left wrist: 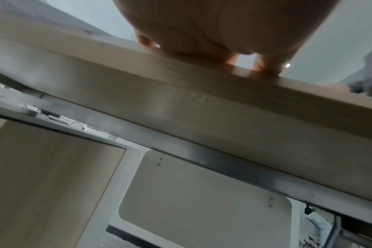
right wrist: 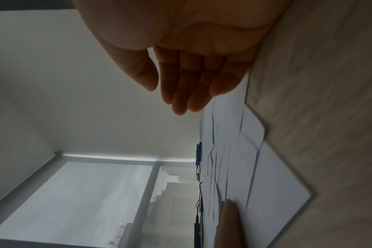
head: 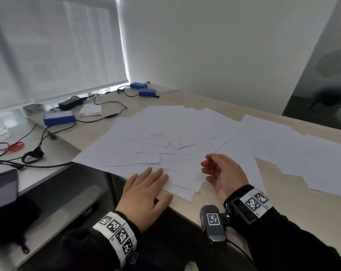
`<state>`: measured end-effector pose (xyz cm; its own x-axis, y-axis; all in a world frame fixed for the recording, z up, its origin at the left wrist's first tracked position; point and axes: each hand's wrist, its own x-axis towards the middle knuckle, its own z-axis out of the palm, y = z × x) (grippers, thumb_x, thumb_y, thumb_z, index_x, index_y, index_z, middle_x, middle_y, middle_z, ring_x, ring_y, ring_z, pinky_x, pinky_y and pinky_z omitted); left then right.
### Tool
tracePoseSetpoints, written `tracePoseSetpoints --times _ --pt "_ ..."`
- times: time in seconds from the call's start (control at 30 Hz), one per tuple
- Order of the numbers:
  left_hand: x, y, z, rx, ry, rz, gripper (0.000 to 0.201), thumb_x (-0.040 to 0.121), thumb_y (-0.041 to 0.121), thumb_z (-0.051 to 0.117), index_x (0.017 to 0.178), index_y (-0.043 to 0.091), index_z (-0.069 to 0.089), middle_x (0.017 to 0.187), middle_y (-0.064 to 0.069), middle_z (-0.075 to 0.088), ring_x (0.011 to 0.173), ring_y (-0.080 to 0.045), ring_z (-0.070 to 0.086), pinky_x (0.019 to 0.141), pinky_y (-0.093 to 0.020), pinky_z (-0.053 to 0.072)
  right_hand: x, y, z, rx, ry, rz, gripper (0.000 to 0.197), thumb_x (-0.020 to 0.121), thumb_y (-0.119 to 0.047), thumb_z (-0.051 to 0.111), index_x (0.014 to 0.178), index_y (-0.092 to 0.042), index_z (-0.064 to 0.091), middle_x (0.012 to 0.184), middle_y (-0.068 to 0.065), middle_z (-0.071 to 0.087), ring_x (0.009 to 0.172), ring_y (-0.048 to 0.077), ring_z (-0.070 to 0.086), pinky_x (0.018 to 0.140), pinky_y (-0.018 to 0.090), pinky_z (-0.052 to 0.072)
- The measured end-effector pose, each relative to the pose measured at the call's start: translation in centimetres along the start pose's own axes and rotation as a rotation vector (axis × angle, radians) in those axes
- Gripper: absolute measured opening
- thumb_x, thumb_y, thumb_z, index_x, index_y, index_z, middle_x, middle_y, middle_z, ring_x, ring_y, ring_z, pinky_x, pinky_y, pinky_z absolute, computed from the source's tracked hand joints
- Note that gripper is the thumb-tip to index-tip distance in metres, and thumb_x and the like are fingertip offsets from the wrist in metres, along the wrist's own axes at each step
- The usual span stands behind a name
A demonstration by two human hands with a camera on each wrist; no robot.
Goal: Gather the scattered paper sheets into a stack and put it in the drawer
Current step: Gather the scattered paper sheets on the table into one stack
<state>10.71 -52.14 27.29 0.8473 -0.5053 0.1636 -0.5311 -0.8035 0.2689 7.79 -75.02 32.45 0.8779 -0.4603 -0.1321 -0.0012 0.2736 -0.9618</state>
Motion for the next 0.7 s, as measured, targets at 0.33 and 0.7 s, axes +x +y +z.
tracePoseSetpoints --times 0.33,0.7 --pt "-0.4 -3.2 -0.3 0.020 0.058 -0.005 0.084 0.078 0.087 0.004 0.148 0.047 0.030 0.161 0.023 0.009 0.151 -0.005 -0.001 0.122 -0.037 0.000 0.6 0.8 5.5 -0.321 -0.369 -0.090 0.030 0.104 -0.024 0.043 0.104 -0.010 0.069 0.100 0.001 0.077 0.098 0.018 0.071 0.094 0.042 0.049" --pt "-1.1 -6.1 0.8 0.067 0.077 -0.089 0.076 0.084 0.068 0.040 0.153 0.043 0.021 0.163 0.021 0.006 0.152 -0.006 -0.007 0.121 -0.047 0.004 2.8 1.7 10.3 -0.781 -0.664 -0.112 0.031 0.099 -0.047 0.044 0.113 -0.037 0.070 0.116 -0.024 0.065 0.111 -0.008 0.055 0.095 0.017 0.039"
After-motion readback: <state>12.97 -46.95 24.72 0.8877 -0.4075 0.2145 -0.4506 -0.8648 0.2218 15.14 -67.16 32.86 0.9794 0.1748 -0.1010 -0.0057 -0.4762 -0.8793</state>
